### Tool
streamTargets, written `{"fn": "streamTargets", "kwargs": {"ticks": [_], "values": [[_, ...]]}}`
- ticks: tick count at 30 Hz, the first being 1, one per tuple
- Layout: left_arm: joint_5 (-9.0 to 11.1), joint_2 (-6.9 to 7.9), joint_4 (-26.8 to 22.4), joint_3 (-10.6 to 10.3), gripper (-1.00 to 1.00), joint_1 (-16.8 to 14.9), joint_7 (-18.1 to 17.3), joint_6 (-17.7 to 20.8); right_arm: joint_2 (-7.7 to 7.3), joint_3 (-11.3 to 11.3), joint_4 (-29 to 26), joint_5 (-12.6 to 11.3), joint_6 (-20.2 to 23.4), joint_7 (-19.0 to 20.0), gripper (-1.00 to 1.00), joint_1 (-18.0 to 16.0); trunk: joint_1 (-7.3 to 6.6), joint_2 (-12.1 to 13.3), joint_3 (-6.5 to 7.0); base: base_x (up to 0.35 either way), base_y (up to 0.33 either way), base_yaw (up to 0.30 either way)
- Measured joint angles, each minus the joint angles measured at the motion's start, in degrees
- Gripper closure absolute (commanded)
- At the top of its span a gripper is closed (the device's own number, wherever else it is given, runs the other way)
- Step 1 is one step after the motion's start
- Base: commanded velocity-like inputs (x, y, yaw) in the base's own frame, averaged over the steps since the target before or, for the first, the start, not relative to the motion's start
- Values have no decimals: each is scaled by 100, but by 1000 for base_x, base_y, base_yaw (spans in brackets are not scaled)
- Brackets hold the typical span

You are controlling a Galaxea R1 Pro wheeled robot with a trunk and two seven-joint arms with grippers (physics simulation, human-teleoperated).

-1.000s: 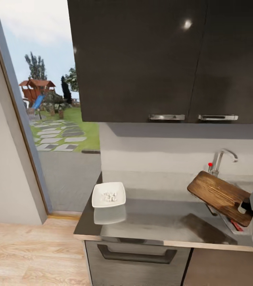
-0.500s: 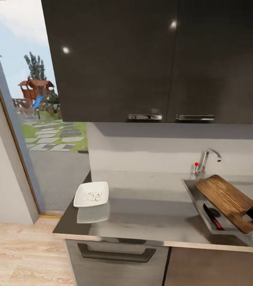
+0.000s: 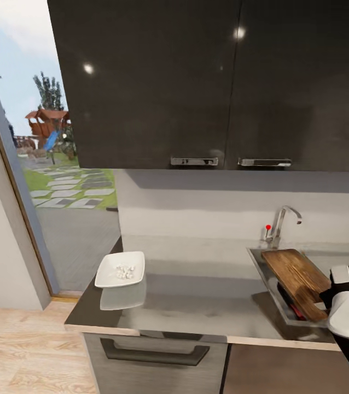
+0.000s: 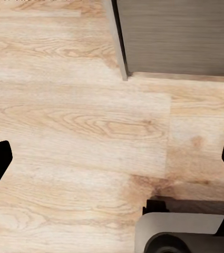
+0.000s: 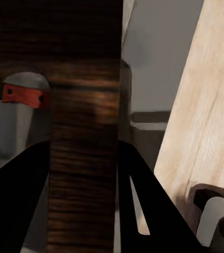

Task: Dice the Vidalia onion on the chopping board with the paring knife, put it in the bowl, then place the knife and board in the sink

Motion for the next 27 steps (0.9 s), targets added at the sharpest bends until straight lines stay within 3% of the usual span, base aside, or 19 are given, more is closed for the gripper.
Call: {"fn": "streamTargets", "kwargs": {"ticks": [3, 8, 14, 19, 27], "values": [[0, 2, -3, 0, -100, -1, 0, 1, -22, 13, -101, 37, 52, -54, 100, 0, -1, -1, -1, 88, 24, 0], [0, 2, 0, 0, -100, 2, 1, 0, -208, 17, -147, -15, 68, -60, 100, 1, -3, 0, -14, 253, 121, 0], [0, 2, 3, 0, -100, 2, 0, 1, -252, 19, -153, -1, 43, -57, 100, 0, -2, 0, -19, 239, 86, 0], [0, 1, 5, 0, -100, 3, 0, 2, -354, 14, -146, 29, 51, -32, 100, 1, 0, 0, -19, 33, 4, -2], [0, 1, 6, 0, -100, 3, 0, 2, -359, 18, -135, -8, 23, -21, 100, 0, 0, 1, -18, 2, 0, -172]]}}
